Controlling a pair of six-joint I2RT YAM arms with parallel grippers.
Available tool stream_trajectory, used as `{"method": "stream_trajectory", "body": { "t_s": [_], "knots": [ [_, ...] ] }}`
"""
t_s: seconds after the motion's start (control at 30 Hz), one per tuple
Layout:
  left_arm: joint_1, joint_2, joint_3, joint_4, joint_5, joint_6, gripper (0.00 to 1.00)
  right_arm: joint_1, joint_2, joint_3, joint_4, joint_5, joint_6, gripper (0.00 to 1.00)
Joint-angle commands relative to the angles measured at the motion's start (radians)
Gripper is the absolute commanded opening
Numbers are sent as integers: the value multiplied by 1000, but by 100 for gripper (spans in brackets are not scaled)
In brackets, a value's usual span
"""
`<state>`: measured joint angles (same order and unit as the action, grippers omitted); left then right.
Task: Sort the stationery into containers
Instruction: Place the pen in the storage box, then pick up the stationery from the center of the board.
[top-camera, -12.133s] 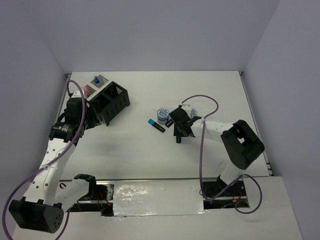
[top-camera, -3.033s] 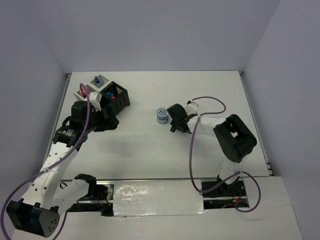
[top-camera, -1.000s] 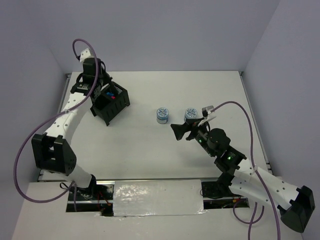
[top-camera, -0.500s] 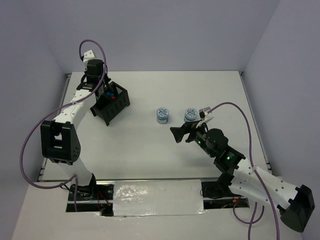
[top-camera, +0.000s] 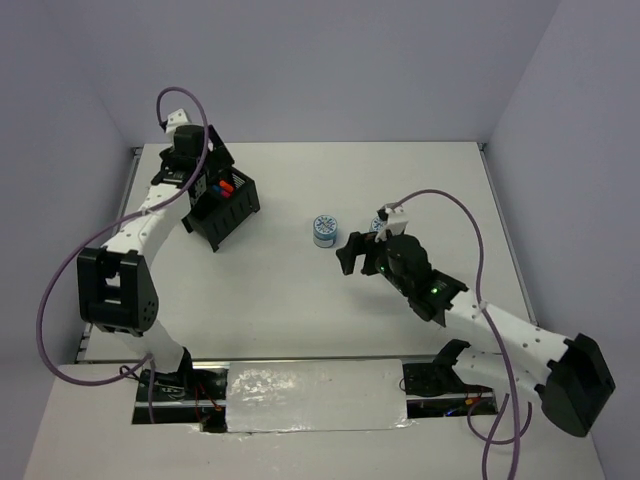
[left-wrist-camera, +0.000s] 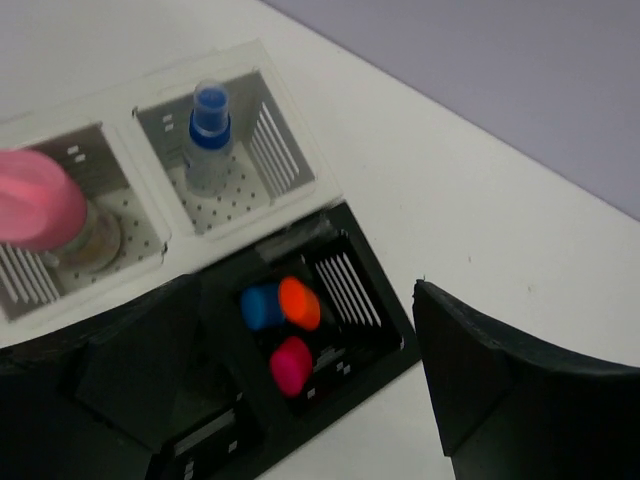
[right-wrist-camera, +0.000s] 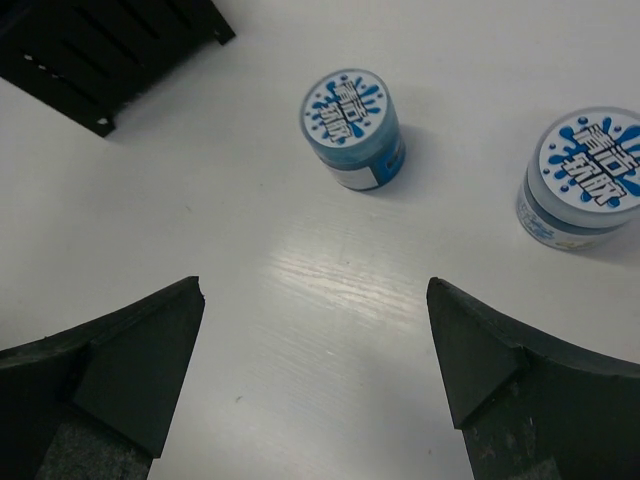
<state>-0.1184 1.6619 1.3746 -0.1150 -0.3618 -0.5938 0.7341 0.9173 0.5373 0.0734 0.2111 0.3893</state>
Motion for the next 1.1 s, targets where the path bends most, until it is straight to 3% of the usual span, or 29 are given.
{"method": "stream_trajectory", "body": {
  "t_s": [0.0, 0.1, 0.2, 0.23, 0.33, 0.53, 0.63, 0.73, 1.07],
  "knots": [
    [0, -132, 35, -147, 83, -90, 99, -10, 100, 98, -96, 75, 32, 100],
    [-41, -229, -57, -88, 220, -51, 99, -16, 92, 72, -98, 140, 123, 100],
    [-197, -255, -57, -92, 212, 75, 99, -18, 17, 44, -147, 218, 193, 100],
    [-293, -225, -43, -110, 183, 110, 99, -19, -35, 43, -200, 279, 236, 100],
    [-404, -104, 39, -149, 175, 209, 99, -22, -148, 59, -344, 349, 290, 100],
    [-530, 138, 194, -164, 164, 340, 99, -24, -319, 156, -595, 370, 258, 100],
    [-576, 257, 320, -233, 133, 402, 99, -24, -368, 182, -645, 324, 220, 100],
    [-598, 323, 340, -247, 110, 405, 99, -22, -408, 171, -652, 295, 198, 100],
    [-604, 351, 259, -222, 106, 396, 99, -24, -388, 136, -597, 191, 166, 100]
  ]
}}
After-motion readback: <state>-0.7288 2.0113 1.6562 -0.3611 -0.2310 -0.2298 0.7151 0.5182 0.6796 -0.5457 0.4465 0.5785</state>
